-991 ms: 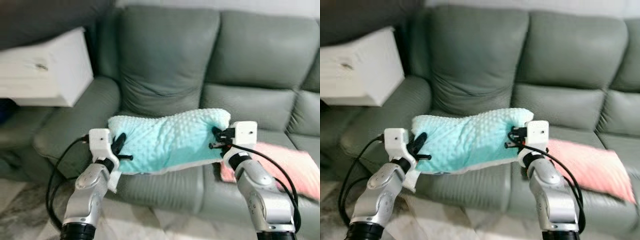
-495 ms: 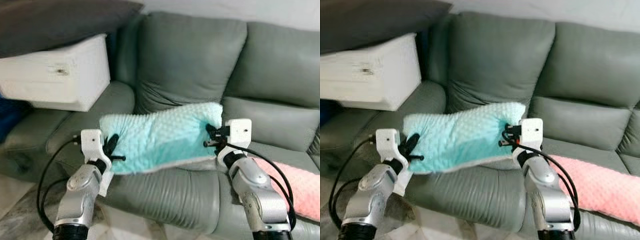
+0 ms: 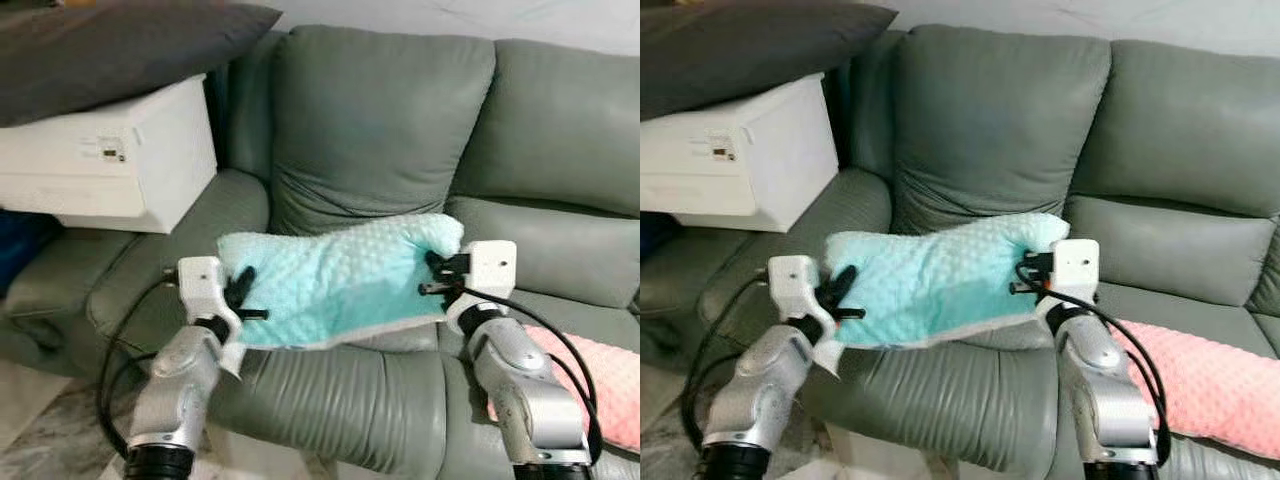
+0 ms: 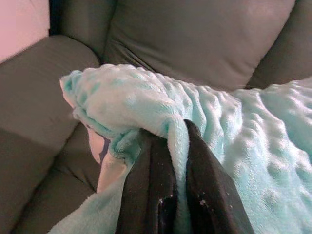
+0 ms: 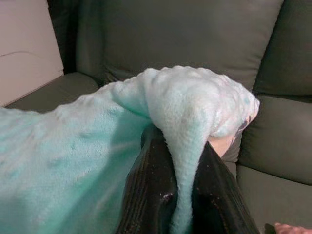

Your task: Move the pillow to the sofa

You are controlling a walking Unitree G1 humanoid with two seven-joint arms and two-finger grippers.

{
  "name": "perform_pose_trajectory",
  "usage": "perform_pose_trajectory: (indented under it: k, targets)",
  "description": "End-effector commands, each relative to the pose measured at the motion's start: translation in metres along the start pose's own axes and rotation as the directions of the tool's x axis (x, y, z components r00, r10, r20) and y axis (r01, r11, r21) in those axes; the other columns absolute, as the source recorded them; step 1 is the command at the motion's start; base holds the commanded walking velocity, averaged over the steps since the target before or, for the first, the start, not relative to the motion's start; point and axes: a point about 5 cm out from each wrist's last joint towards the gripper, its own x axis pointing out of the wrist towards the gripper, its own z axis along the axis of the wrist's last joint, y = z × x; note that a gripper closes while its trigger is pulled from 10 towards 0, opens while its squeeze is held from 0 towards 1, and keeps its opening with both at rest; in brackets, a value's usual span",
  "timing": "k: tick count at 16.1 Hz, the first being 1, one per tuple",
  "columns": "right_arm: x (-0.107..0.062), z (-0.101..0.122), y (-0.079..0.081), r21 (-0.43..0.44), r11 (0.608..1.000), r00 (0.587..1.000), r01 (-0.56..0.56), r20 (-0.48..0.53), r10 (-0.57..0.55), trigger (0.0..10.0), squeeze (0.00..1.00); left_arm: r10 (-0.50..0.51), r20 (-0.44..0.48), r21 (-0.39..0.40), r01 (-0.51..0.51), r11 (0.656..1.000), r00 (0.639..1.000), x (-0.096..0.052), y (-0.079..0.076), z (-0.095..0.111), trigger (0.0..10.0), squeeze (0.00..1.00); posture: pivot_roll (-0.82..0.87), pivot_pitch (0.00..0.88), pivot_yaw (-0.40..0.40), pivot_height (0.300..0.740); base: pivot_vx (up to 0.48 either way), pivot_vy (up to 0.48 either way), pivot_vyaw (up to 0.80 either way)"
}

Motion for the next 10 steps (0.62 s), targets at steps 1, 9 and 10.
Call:
perform_pose_trajectory:
  k: [1, 9, 10]
  targets:
    - [0.0000, 0.0072, 0.0002, -0.002, 1.000, 1.000, -0.004, 0.029, 0.004, 10.0, 0.00, -0.017, 0.017, 0.047, 0.017, 0.999, 1.000, 0.0016, -0.0025, 0.0071, 10.0, 0.00, -0.18, 0.019, -0.005, 0.740, 0.000, 0.368, 0.00]
    - [0.0012, 0.0080, 0.0004, -0.002, 1.000, 0.999, -0.004, 0.033, 0.004, 10.0, 0.00, -0.041, 0.010, 0.115, 0.040, 0.993, 0.999, 0.0019, -0.0054, 0.0057, 10.0, 0.00, -0.18, 0.012, -0.005, 0.740, 0.000, 0.480, 0.00]
    - [0.0014, 0.0081, -0.0001, -0.003, 1.000, 0.999, -0.004, 0.033, 0.004, 10.0, 0.00, -0.041, 0.011, 0.124, 0.039, 0.991, 0.999, 0.0020, -0.0053, 0.0059, 10.0, 0.00, -0.18, 0.012, -0.005, 0.740, 0.000, 0.480, 0.00]
